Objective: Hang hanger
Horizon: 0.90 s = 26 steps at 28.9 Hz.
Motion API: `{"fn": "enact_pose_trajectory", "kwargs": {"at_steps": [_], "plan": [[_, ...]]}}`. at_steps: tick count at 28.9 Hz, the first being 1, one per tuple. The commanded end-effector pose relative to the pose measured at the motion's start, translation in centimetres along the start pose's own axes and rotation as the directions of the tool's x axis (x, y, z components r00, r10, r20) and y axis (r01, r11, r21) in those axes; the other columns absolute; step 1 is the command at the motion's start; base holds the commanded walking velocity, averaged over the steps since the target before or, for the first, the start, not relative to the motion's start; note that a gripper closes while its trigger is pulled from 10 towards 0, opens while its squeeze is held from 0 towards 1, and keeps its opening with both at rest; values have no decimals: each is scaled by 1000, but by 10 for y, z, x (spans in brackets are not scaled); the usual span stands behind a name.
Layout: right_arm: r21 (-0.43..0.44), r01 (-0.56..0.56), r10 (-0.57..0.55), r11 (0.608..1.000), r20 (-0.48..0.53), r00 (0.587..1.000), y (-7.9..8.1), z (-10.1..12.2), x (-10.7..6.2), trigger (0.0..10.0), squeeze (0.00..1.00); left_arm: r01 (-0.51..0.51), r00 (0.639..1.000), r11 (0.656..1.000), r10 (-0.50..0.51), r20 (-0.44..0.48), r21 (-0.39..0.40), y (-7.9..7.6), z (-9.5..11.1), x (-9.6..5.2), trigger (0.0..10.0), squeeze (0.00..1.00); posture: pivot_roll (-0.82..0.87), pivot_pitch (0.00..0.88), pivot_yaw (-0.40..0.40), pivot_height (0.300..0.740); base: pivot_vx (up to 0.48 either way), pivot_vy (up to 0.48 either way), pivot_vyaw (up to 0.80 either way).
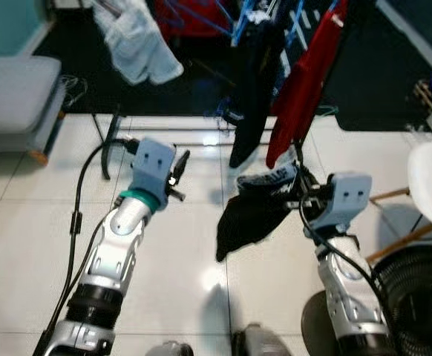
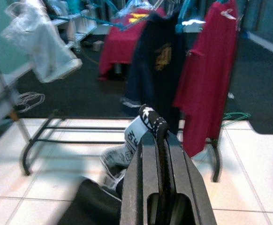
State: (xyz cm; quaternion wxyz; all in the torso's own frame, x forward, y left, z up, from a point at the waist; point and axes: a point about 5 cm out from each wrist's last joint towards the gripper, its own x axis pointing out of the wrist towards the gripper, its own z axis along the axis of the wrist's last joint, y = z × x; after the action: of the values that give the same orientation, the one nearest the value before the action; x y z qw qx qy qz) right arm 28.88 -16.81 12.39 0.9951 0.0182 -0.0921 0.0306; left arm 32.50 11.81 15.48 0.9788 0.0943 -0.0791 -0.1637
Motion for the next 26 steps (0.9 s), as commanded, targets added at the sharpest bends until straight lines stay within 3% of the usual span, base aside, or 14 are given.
{"fn": "enact_pose_trajectory", "kwargs": {"at_steps": [1, 8, 10, 12, 15, 16, 26], "plan": [[-17, 11, -11, 1000, -4, 1000, -3, 0, -1, 10000, 0, 16, 1000, 1000, -16, 4, -2, -4, 0, 0, 10000, 0, -88, 33, 50, 740, 469, 0, -738], [-27, -31, 32, 999, 12, 999, 5, 6, 7, 10000, 0, -9, 1000, 1000, 9, 1, 4, -1, -1, -1, 10000, 0, -68, 32, 40, 740, 469, 0, -309], [-21, -61, 62, 998, 24, 998, 13, 10, 15, 10000, 0, -55, 998, 998, 56, -4, 22, 5, -3, -1, 10000, 0, -56, 32, 32, 740, 465, 0, 0], [1, -115, 115, 993, 45, 992, 28, 16, 31, 10000, 0, -170, 985, 984, 171, -16, 44, 19, -8, -5, 10000, 0, -33, 32, 16, 740, 439, 0, 0], [19, -131, 130, 991, 48, 990, 33, 17, 38, 10000, 0, -219, 975, 974, 220, -17, 49, 25, -10, -7, 10000, 0, 0, 32, -3, 740, 396, 0, 0], [48, -153, 150, 987, 53, 987, 41, 19, 48, 10000, 0, -290, 957, 955, 291, -10, 54, 35, -9, -11, 10000, 0, 12, 32, -11, 740, 371, 0, 0], [80, -217, 212, 973, 70, 975, 51, 24, 57, 10000, 0, -412, 910, 907, 415, -10, 83, 54, -9, -23, 10000, 0, 64, 40, -50, 740, 352, 0, 0]]}}
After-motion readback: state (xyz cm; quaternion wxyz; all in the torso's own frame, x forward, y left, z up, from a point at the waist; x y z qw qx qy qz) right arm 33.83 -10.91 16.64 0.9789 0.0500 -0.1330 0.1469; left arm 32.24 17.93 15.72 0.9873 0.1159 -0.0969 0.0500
